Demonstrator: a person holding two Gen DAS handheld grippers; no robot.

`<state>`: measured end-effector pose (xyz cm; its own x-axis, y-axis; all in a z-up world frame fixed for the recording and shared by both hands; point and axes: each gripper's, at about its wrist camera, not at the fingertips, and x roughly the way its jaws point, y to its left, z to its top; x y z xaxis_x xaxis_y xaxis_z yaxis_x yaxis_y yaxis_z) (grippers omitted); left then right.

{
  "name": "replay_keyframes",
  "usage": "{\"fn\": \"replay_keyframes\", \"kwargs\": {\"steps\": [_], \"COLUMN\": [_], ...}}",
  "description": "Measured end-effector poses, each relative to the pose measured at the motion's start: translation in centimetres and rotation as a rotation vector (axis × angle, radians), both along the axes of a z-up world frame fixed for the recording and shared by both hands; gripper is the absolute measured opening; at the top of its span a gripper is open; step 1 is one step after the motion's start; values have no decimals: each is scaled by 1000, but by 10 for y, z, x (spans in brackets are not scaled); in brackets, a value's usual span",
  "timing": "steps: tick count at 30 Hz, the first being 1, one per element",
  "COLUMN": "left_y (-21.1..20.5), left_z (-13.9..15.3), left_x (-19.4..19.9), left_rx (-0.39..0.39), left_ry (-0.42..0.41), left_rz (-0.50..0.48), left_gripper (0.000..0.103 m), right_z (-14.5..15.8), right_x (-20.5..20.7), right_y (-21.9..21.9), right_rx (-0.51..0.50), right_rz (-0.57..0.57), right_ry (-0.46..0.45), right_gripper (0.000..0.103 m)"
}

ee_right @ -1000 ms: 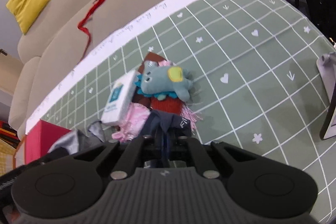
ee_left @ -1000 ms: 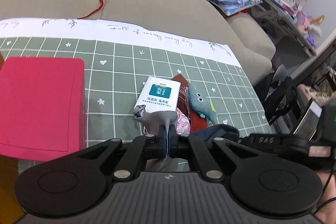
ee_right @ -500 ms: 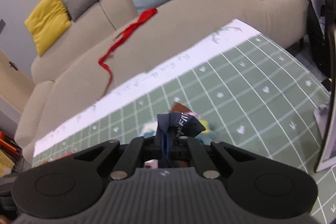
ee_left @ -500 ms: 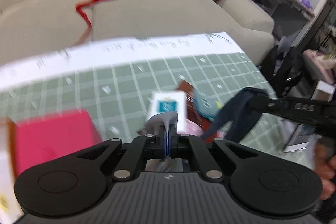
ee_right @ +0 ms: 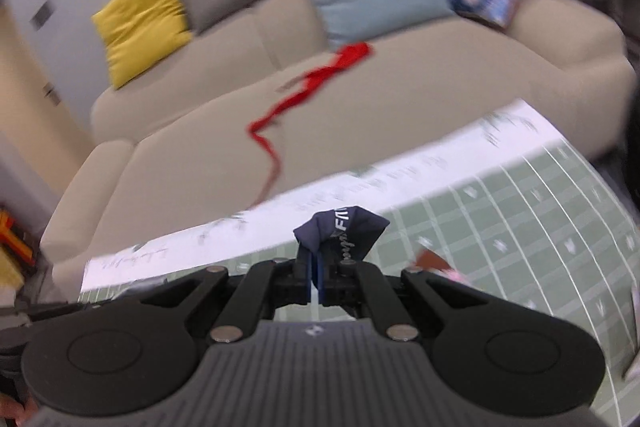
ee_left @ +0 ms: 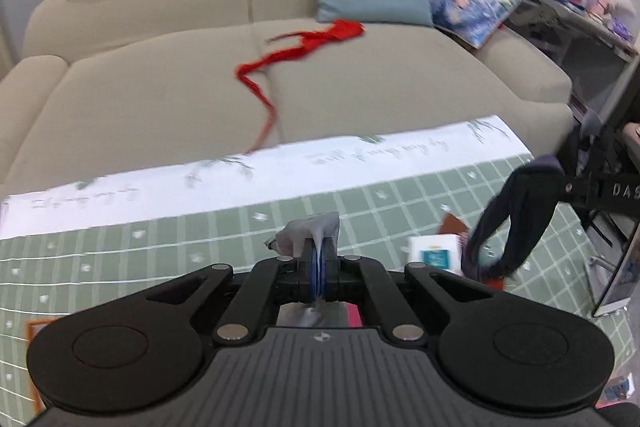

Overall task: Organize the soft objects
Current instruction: 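Carry the grey cloth with the left gripper while the right gripper carries the navy cloth to the box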

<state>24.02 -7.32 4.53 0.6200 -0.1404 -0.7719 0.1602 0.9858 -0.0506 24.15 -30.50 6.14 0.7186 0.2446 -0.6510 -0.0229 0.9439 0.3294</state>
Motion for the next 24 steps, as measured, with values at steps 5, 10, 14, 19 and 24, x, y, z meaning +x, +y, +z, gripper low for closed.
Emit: {"fn": "replay_keyframes", "kwargs": {"steps": [5,10,14,19,24], "left_y": [50,100,139,183,212], "left_z": [16,28,26,9,-20], "left_x": [-13,-32,-46,-56,-63], "left_rx": [16,48,68,25,-35], "left_ry": [-39,-67,-73,-36,22], "left_rz": [52,89,130,172,188], "left_gripper": [2,2,2,2,2], "right_z": [28,45,52,40,19], "right_x": [2,-3,-10,-15,-24], "right_y": [67,134,184,238,276], "right_rx": [-36,-42,-33,-18,-41], "right_rz": [114,224,315,410,495], "right_ry": [-58,-92,-98,-61,-2], "right_gripper": [0,0,0,0,0]}}
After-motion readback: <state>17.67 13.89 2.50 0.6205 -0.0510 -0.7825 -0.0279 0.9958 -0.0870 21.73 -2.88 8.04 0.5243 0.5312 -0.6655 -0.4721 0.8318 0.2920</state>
